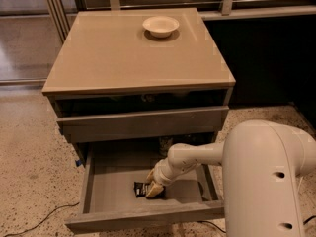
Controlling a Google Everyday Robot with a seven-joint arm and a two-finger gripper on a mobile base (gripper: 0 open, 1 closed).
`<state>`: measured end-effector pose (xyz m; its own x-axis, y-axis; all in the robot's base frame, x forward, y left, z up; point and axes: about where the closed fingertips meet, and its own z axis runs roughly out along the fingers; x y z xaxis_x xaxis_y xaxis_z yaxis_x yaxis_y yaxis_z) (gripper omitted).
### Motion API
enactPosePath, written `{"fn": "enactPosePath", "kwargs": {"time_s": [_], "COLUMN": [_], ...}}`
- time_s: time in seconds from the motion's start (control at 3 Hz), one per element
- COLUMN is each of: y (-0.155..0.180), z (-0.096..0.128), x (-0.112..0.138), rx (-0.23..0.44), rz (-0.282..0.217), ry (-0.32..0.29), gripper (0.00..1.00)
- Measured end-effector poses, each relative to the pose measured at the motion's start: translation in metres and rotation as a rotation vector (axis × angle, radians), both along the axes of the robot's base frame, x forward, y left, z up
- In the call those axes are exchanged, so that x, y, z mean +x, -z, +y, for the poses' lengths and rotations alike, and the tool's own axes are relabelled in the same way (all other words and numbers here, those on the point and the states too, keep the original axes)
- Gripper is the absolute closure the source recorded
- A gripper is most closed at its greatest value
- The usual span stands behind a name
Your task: Place rxbar chocolate into middle drawer
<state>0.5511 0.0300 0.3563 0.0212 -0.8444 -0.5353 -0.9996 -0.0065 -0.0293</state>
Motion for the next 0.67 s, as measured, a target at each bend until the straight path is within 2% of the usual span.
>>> {"fn": "enactPosePath", "kwargs": {"time_s": [0.33, 0.67], "y": [0.0, 0.0], "z": [0.0, 0.0], "x": [0.0, 0.0], "rx": [0.0, 0.0], "rz": [0.0, 0.0], "ry": [0.0, 0.0], "gripper": [0.42, 0.19]}}
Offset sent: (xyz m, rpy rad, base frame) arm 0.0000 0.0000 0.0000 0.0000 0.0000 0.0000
